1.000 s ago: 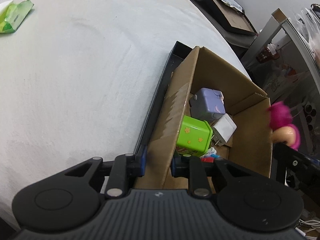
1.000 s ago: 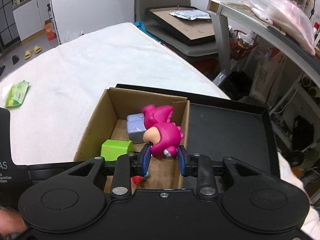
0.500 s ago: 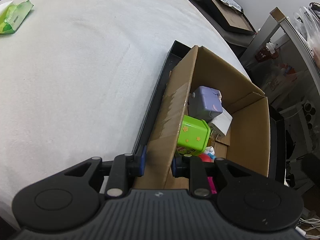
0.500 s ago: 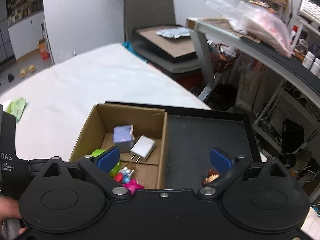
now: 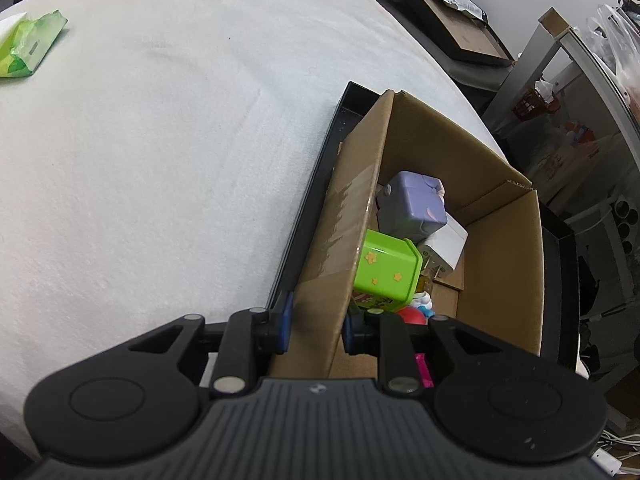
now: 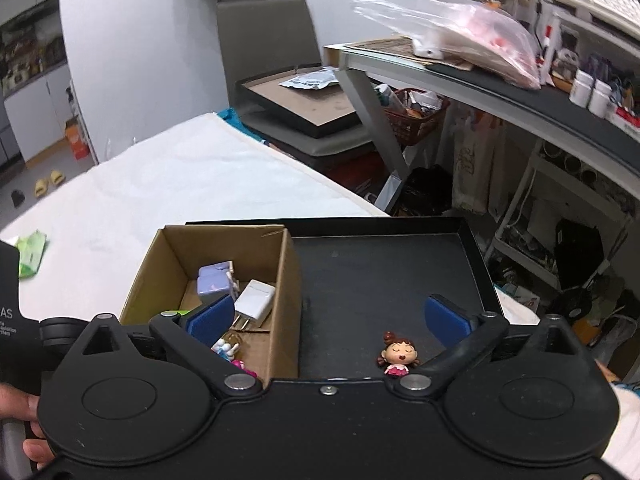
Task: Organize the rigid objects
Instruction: 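Move the right gripper to the brown-haired girl figurine and grasp it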
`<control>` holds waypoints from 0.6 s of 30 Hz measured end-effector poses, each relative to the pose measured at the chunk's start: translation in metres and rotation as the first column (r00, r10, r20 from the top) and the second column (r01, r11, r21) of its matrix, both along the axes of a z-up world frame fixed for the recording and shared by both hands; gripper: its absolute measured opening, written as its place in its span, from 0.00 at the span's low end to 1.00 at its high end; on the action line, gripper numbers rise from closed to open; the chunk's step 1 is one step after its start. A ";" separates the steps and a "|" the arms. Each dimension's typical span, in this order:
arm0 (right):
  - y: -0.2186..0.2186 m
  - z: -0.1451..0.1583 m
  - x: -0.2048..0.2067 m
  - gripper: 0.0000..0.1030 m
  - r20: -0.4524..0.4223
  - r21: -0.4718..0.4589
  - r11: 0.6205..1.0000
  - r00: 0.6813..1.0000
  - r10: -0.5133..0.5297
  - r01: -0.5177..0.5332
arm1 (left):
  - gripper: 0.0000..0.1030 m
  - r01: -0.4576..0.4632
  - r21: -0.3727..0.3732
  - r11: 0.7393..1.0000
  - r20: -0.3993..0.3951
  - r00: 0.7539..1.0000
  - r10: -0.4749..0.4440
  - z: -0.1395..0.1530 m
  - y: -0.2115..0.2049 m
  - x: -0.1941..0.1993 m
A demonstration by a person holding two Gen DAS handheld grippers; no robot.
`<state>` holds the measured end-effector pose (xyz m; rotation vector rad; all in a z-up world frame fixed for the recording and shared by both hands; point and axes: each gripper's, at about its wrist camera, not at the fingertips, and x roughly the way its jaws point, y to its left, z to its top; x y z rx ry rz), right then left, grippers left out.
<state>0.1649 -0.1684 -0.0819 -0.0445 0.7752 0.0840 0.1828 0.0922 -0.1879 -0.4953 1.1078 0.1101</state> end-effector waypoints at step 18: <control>-0.062 -0.047 0.012 1.00 -0.095 0.122 0.987 0.991 -0.098 0.109 | 0.33 0.020 0.129 0.991 -0.017 1.000 -0.018 0.007 -0.017 0.004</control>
